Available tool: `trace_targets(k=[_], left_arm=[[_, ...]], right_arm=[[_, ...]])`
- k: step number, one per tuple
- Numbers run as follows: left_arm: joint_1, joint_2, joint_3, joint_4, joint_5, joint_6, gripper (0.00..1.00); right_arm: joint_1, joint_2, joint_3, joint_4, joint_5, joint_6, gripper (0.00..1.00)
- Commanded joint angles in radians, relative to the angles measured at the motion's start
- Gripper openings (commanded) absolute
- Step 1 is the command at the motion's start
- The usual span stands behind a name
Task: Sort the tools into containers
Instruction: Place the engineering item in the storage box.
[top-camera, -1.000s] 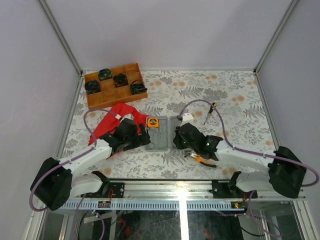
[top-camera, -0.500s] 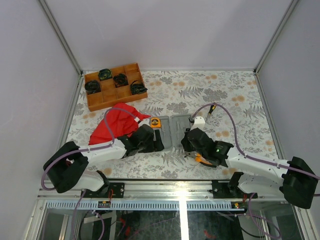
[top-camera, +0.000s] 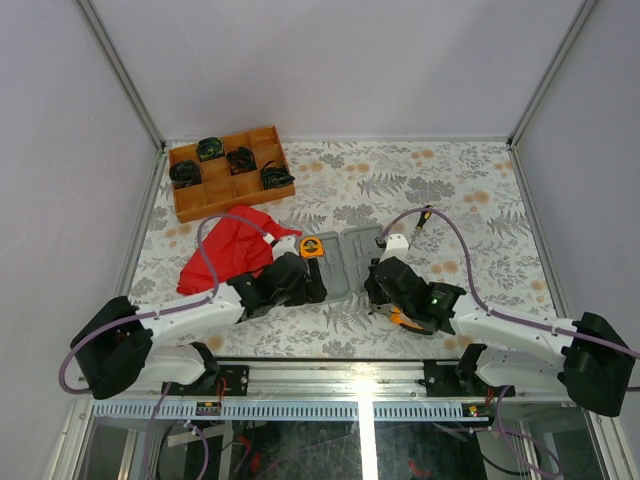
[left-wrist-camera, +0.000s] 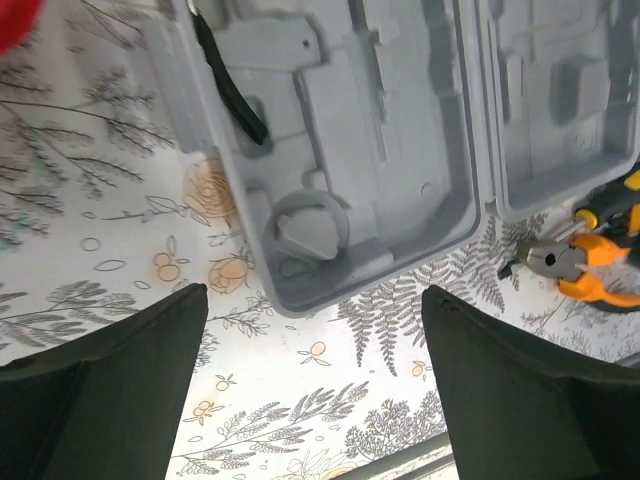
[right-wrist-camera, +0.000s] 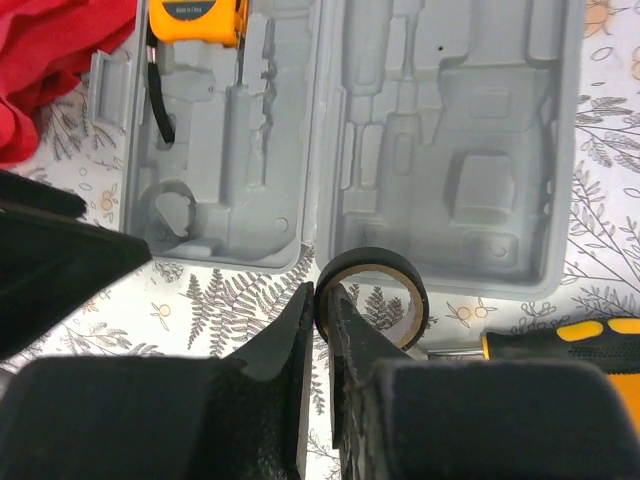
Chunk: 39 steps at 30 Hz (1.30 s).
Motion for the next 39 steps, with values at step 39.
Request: trace_targets(k=[39], left_arm=[[0.236, -0.395, -0.128, -0.093, -0.002, 0.051, 0.98]], right_arm=[[0.147, 0.669, 0.467, 0.074, -0.197, -0.126, 0.07]])
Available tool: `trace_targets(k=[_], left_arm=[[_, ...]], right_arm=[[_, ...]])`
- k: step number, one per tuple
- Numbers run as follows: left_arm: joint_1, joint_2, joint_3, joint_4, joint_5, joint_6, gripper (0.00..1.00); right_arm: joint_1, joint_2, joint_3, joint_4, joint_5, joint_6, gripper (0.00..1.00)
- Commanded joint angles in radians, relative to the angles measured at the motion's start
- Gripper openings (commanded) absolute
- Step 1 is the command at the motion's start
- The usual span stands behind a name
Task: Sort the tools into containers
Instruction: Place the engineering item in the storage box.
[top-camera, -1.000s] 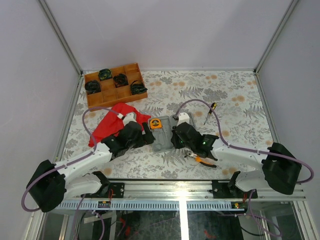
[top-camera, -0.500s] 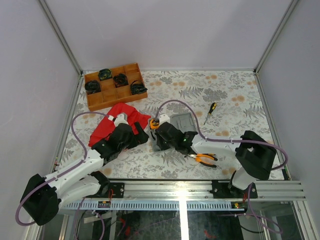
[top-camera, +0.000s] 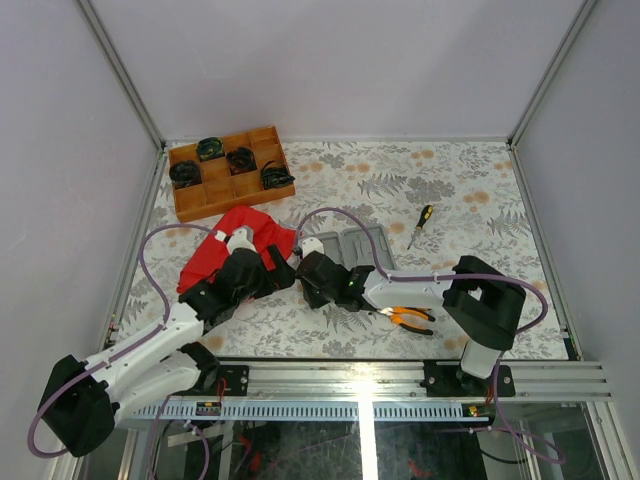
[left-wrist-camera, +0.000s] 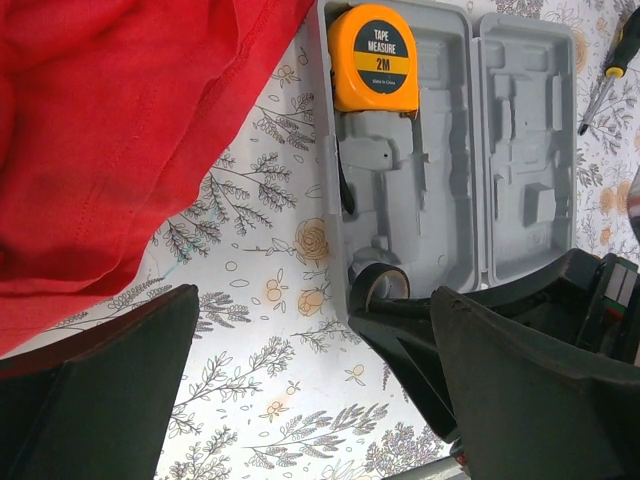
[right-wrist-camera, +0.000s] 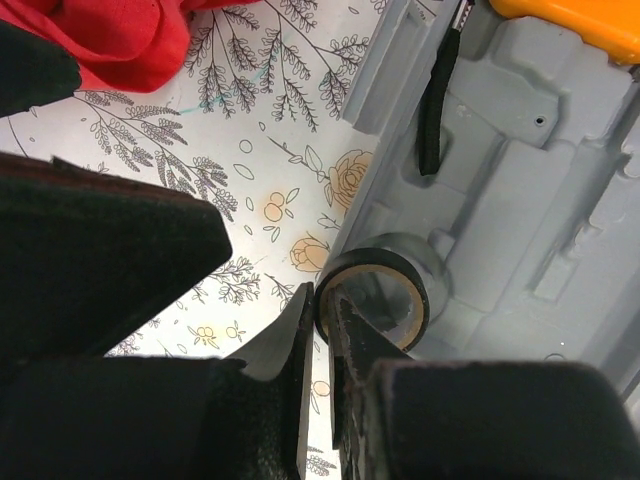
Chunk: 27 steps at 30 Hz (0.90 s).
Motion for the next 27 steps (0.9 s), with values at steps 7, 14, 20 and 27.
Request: trace_targets(k=[7, 14, 20, 27], left_arm=[[0.005, -0.020, -0.015, -0.008, 0.000, 0.013, 0.98], [0.005, -0.009, -0.016, -0.001, 0.008, 0.012, 0.98], [0.005, 0.002, -0.018, 0.004, 0.015, 0.010, 0.98], [0.005, 0.012, -0.010, 0.002, 0.033, 0.027, 0.98]], right_arm=[[0.010, 0.005, 0.043, -0.042, 0.079, 0.024, 0.10], [0.009, 0.004, 0.047, -0.040, 0.087, 0.020, 0.22], [0.009, -0.042, 0.012, 0.015, 0.020, 0.023, 0.29], [0.008, -0.140, -0.032, -0.030, 0.151, 0.040, 0.29]])
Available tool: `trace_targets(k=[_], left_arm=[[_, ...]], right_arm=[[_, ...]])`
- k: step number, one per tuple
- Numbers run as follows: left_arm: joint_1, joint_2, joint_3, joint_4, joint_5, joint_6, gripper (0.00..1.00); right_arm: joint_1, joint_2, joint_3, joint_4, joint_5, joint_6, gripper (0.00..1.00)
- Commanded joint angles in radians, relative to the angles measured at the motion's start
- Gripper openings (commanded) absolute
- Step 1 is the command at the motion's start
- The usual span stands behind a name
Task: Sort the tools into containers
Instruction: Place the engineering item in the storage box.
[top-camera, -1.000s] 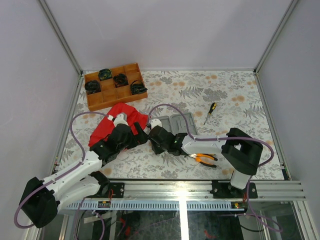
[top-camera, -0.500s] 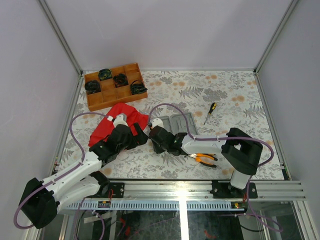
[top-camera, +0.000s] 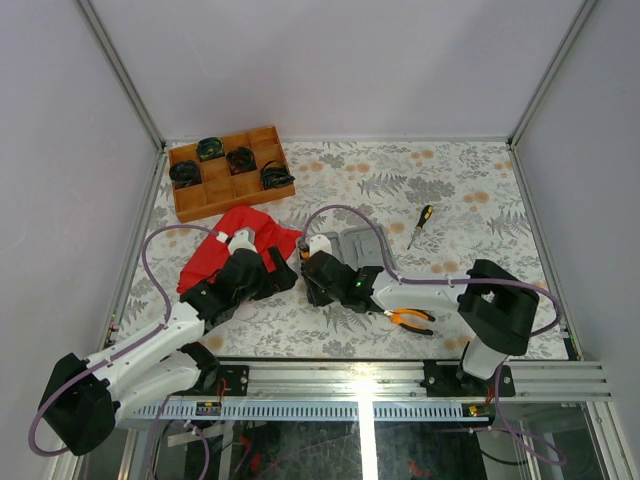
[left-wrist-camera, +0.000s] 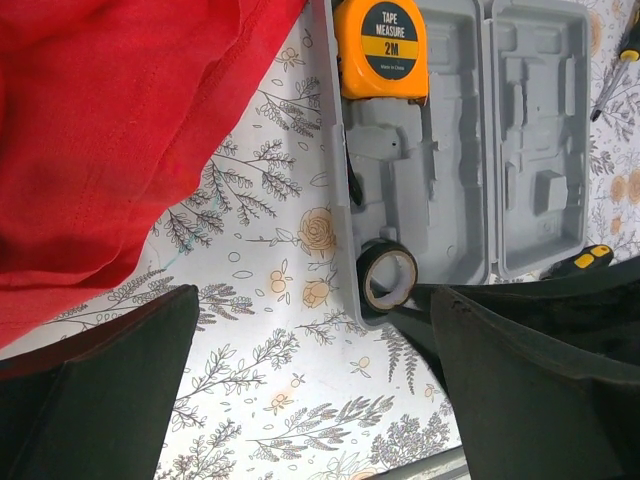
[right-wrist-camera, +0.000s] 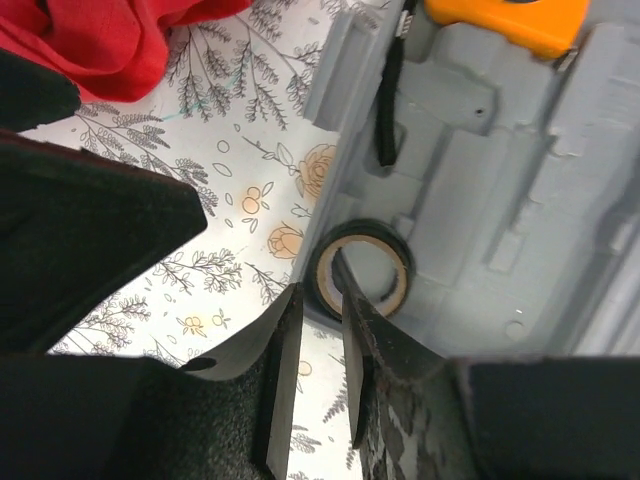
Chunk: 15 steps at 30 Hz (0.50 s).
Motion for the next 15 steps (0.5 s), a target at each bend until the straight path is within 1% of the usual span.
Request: trace_targets(k=[1, 2, 4, 7, 9, 15], left_arm=[[0.005, 0.013, 0.000, 0.013, 0.024, 0.034, 0.98], [0.003, 0.019, 0.003, 0.017, 0.028, 0.041, 0.98], [0.003, 0.034, 0.009, 0.039, 0.054, 0.057, 0.93], [-0.008, 0.076, 0.019, 0.084, 0.100, 0.073, 0.83], [-0.026, 0.118, 0.031, 0.108, 0.111, 0.080, 0.78], [-0.094, 0.245, 0.059, 0.169, 0.107, 0.080, 0.75]], right_arm=[[0.006, -0.102, -0.013, -0.027, 0.141, 0.024, 0.29], [0.002, -0.107, -0.014, -0.048, 0.166, 0.029, 0.28], [-0.014, -0.113, -0.022, -0.069, 0.175, 0.034, 0.25], [-0.047, -0.128, -0.055, -0.049, 0.139, 0.045, 0.22], [-0.075, -0.143, -0.085, -0.021, 0.098, 0.061, 0.21], [-0.137, -0.193, -0.172, 0.090, -0.050, 0.079, 0.21]])
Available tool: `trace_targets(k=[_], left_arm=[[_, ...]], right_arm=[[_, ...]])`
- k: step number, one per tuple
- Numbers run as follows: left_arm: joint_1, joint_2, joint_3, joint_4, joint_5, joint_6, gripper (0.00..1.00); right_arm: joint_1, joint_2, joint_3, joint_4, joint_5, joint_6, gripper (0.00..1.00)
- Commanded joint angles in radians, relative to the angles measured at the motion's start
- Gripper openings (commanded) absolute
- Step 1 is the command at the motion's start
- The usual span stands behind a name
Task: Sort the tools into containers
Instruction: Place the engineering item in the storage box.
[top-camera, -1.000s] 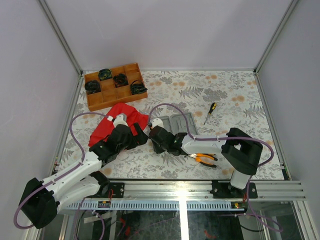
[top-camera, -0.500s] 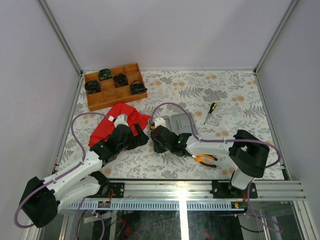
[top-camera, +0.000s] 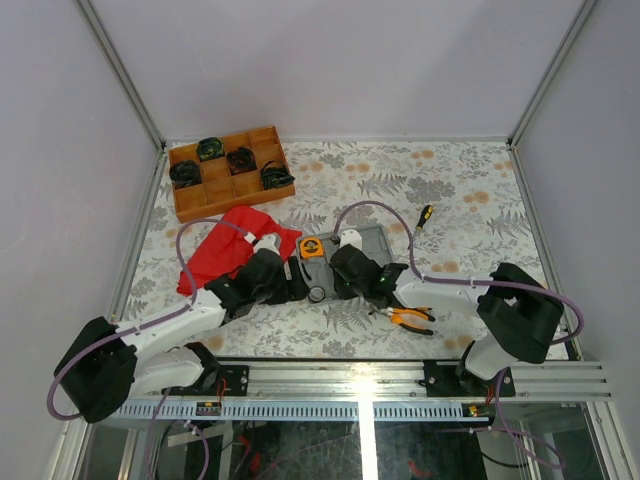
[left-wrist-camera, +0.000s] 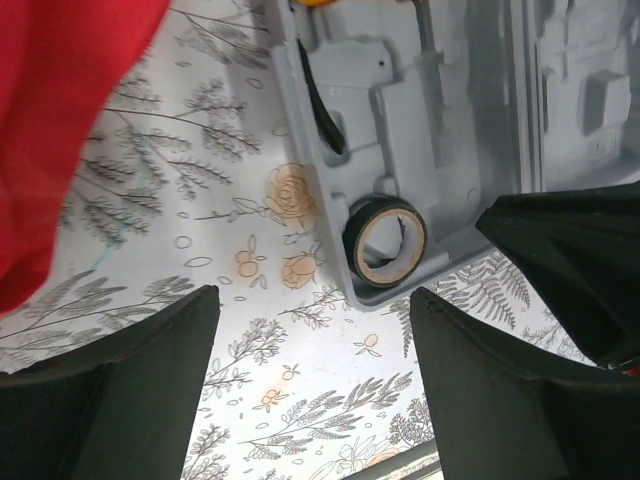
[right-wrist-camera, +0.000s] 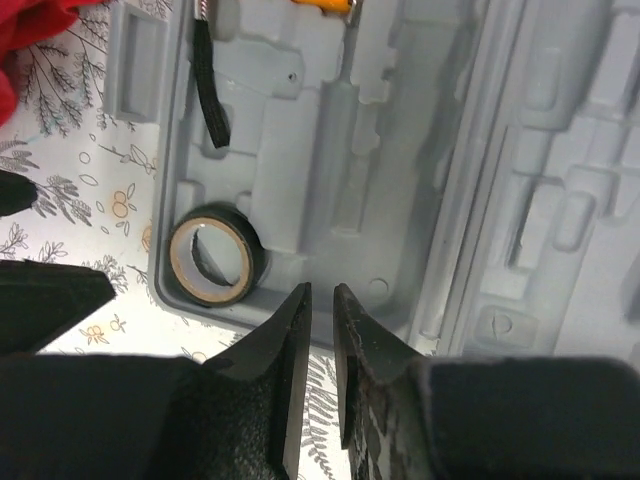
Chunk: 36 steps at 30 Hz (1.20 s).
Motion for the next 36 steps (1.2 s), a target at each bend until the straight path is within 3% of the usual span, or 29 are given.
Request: trace_targets(k=[1, 20, 36], left_arm=[[-0.033, 0.072, 0.038, 0.120, 0.023, 0.018, 0.75], [-0.037, 0.179, 0.026, 0.213, 0.002, 0.000, 0.50], [-0.037, 0.221, 0.031, 0.229, 0.025, 0.008, 0.38]], right_arm=[[-0.033, -0.067, -0.039, 0.110, -0.104, 0.028, 0.21], [-0.066, -0.077, -0.091, 0.176, -0.178, 0.058, 0.19], [-0.067, -0.042, -0.078, 0.226, -0.255, 0.067, 0.17]])
